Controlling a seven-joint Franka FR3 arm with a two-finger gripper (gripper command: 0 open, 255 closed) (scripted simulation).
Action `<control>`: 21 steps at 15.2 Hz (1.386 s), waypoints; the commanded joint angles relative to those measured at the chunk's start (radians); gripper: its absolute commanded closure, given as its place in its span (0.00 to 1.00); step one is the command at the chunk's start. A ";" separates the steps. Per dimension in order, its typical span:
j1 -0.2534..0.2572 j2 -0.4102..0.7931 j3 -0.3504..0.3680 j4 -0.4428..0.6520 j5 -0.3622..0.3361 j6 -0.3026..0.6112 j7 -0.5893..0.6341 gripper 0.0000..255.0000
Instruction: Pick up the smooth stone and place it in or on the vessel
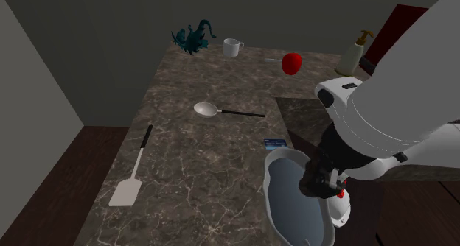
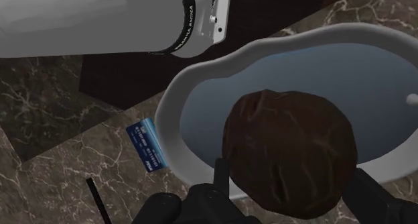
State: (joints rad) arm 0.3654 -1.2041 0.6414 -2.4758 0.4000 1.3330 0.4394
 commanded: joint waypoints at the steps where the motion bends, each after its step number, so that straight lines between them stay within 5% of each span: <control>1: 0.007 -0.011 0.013 -0.030 0.014 0.020 0.001 1.00; 14: 0.026 -0.035 0.051 -0.102 0.052 0.068 0.005 1.00; 15: 0.026 -0.035 0.051 -0.102 0.052 0.068 0.005 0.00; 21: 0.016 -0.021 0.039 -0.065 0.038 0.046 0.007 0.00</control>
State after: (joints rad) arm 0.3860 -1.2325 0.6876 -2.5626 0.4458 1.3933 0.4448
